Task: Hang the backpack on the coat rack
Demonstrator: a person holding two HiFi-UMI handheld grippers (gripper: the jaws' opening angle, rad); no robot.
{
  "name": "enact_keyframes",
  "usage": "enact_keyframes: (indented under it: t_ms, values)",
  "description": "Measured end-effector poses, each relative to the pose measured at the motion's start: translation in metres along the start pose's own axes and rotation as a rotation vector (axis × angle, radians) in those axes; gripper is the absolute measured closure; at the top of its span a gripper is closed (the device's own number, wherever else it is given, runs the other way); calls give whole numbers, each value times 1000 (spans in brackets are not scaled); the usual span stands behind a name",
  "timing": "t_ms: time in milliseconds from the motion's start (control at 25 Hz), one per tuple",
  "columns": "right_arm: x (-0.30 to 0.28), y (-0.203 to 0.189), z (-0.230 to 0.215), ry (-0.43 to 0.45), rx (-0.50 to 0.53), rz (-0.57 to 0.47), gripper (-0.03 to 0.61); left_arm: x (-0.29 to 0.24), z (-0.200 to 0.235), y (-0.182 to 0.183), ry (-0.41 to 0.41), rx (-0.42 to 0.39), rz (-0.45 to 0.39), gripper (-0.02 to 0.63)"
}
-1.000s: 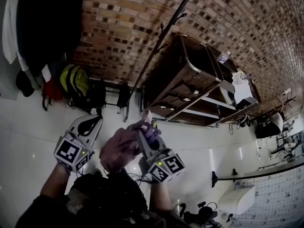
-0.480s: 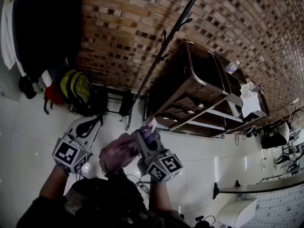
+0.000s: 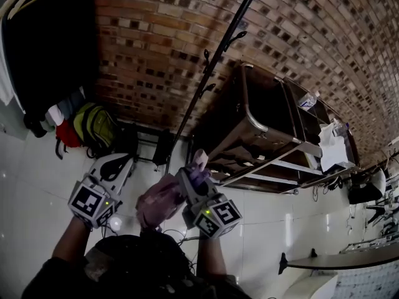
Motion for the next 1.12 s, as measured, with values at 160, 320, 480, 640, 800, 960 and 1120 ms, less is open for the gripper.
enact_keyframes:
  t_ms: [160, 320, 480, 640, 800, 960, 1120]
  values:
    - [-10, 10, -39, 20, 6, 23, 574, -39, 2, 3, 25, 1, 10, 574]
    - [-20, 15, -74, 41, 20, 46, 574, -75, 5, 1, 45, 1, 16, 574]
    - [-27, 20, -105, 76, 21, 65, 574, -108, 7, 4, 72, 6, 5, 574]
    - [-32, 25, -134, 97, 21, 70, 574, -135, 7, 7, 81, 0, 0, 574]
    - [-36, 29, -154, 94, 16, 73, 574, -154, 8, 4, 81, -3, 12, 574]
    - [-40, 33, -169, 81, 18, 66, 574, -170, 10, 4, 66, -5, 22, 574]
    - [-49, 38, -182, 63, 17, 77, 574, -188, 16, 10, 45, -19, -3, 574]
Point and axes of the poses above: the fingertips, and each gripper's own axes: x backward along the fingers, z to its left, y out of its top, the point moved 8 cm from there along x, backward along the fingers, and after that the axes turned 3 degrees about z, right-handed, at the moved point
